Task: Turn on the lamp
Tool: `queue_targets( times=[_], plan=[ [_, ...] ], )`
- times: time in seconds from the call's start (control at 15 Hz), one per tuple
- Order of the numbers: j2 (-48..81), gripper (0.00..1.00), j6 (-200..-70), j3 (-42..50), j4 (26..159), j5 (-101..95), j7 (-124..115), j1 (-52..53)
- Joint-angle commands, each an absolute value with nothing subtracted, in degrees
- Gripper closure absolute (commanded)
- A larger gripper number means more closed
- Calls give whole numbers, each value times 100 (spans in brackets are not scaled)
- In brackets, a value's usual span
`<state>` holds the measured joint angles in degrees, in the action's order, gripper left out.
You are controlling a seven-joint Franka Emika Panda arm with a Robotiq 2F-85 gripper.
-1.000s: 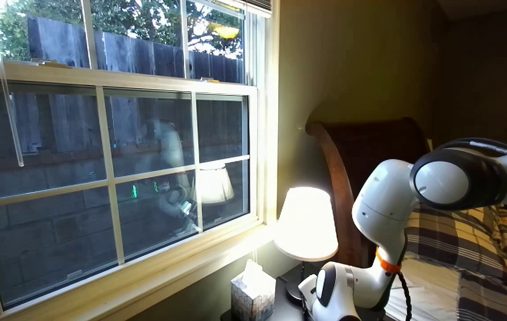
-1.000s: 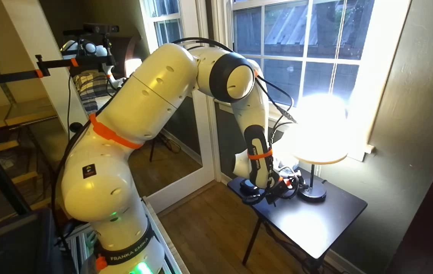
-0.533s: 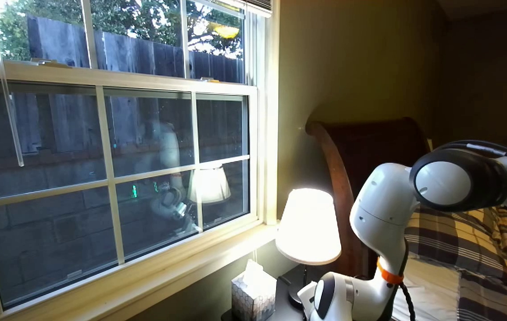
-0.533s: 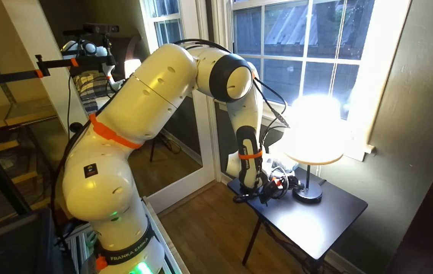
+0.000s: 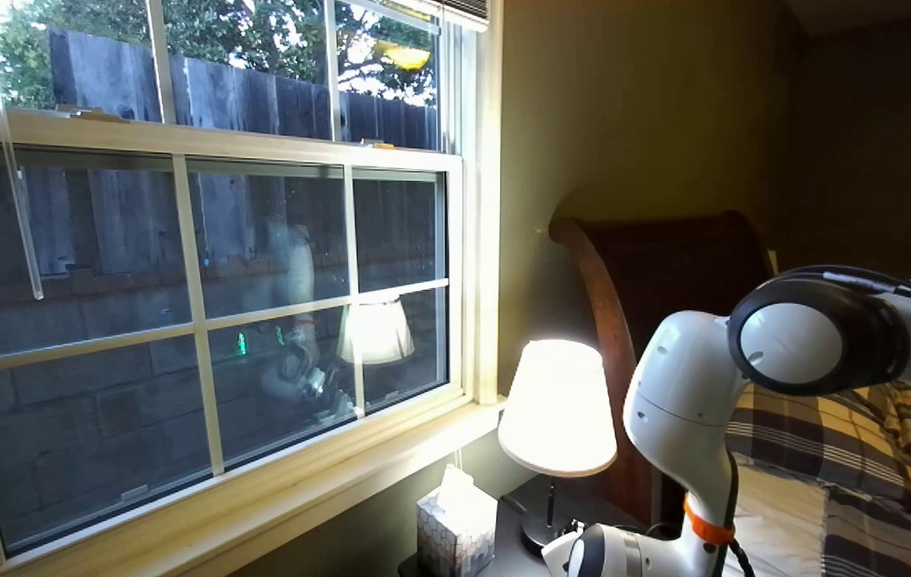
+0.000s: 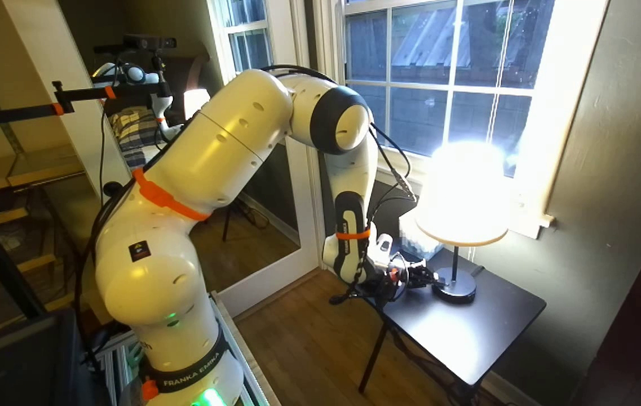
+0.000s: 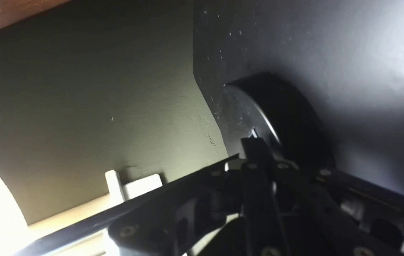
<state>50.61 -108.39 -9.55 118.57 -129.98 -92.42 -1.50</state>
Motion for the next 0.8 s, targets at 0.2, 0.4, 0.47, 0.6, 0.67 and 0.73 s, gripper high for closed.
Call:
queue_targets(
  times=[0.2, 0.4, 0.47, 0.6, 0.67, 0.73],
  plan=[
    [5076, 100, -10310, -972, 11976, -12735, -9455, -6],
    [4976, 100, -10152, -1004, 12050, -12690, -9380, 53],
    [4940, 100, -10104, -1021, 12075, -12632, -9335, 72],
    [4813, 100, -9947, -1062, 12144, -12412, -9196, 146],
    [4737, 100, -9825, -1088, 12167, -12239, -9074, 202],
    [4660, 100, -9665, -1118, 12181, -12031, -8968, 257]
  ],
)
